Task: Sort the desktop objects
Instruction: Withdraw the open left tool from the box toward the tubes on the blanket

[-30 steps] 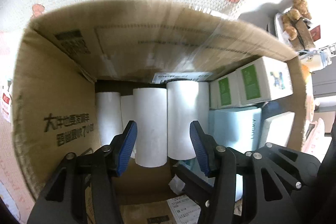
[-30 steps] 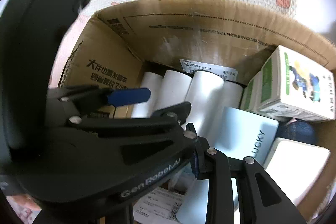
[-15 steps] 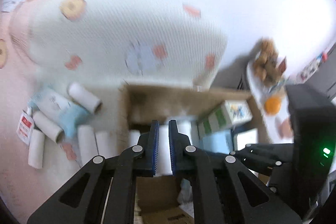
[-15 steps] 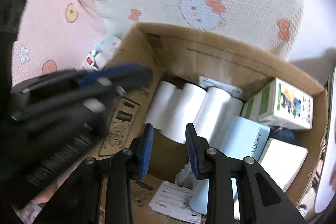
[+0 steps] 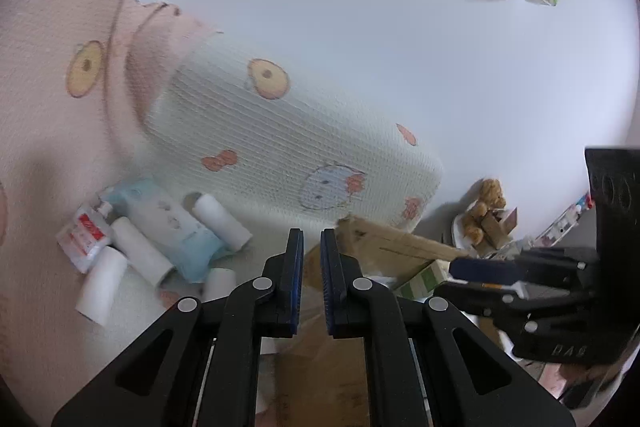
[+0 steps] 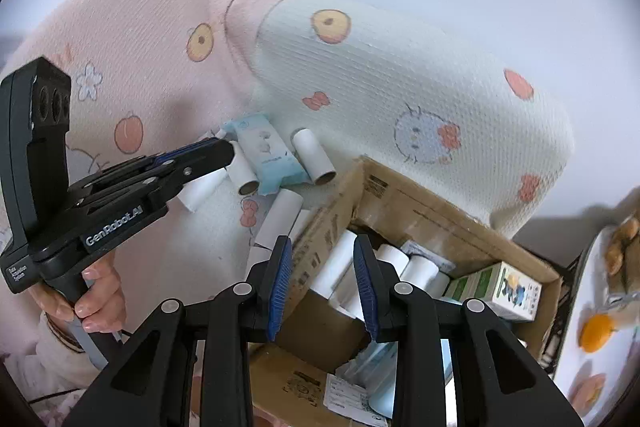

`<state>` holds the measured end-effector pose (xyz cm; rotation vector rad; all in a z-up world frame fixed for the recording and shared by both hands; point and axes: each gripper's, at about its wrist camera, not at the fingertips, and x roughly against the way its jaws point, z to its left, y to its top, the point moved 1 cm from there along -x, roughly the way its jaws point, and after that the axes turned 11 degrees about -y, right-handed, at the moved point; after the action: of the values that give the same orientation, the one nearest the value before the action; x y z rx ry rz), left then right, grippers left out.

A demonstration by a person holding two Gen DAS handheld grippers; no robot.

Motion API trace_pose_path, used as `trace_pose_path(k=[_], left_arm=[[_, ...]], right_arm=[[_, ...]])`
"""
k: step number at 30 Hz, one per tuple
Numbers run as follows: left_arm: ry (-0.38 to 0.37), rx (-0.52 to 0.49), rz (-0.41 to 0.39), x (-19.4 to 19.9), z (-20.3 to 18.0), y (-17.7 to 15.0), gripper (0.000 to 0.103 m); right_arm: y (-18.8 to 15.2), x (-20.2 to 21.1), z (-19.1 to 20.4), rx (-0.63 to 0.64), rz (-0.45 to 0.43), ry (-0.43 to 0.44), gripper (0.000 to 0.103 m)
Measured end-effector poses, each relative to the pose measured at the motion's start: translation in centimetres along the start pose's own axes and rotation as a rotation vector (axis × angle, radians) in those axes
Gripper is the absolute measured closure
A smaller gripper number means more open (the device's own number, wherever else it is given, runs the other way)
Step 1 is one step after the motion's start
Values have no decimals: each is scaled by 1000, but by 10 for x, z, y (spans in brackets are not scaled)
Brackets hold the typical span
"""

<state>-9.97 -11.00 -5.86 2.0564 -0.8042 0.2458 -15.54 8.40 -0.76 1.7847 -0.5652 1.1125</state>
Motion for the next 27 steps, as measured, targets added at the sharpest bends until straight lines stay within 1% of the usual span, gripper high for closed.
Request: trace_pose_path(k=[2, 3, 6, 8, 12, 15, 17, 19, 20, 22, 23, 25, 26, 27], left_arm=[[54, -32, -37, 13, 7, -5, 93], [66, -45, -58, 20, 10, -8, 93], [60, -40, -104, 33, 24, -17, 93], [73, -30, -141, 42, 37, -26, 93], [110, -11, -163, 46, 59, -46, 93], [114, 20, -190, 46, 76, -62, 93], [111, 47, -211, 47, 85, -72, 93], [103, 78, -230, 50, 93, -80, 93], [83, 99, -232, 51, 98, -84, 93], [50, 125, -222, 51, 106, -88, 93], [54, 133, -215, 51, 110, -90, 93], [79, 149, -229, 51, 117, -95, 93], [93, 159, -242, 51, 122, -99, 91], [106, 168, -250, 50, 126, -102, 87]], right_arm=[[3, -4, 14, 27, 12, 11, 75], [4, -3, 22, 39, 18, 19, 75], [8, -11, 42, 70, 29, 35, 75], [13, -16, 58, 95, 34, 49, 75], [23, -22, 84, 142, 50, 51, 75], [31, -28, 103, 156, 72, 59, 75], [36, -31, 112, 134, 78, 75, 75], [40, -32, 116, 78, 74, 101, 75], [41, -32, 116, 38, 64, 121, 75], [42, -33, 118, -15, 35, 130, 75], [41, -34, 119, -37, 17, 126, 75], [40, -43, 127, -30, 13, 99, 75], [39, -46, 129, -26, 18, 84, 75], [37, -51, 131, -30, 22, 70, 75]])
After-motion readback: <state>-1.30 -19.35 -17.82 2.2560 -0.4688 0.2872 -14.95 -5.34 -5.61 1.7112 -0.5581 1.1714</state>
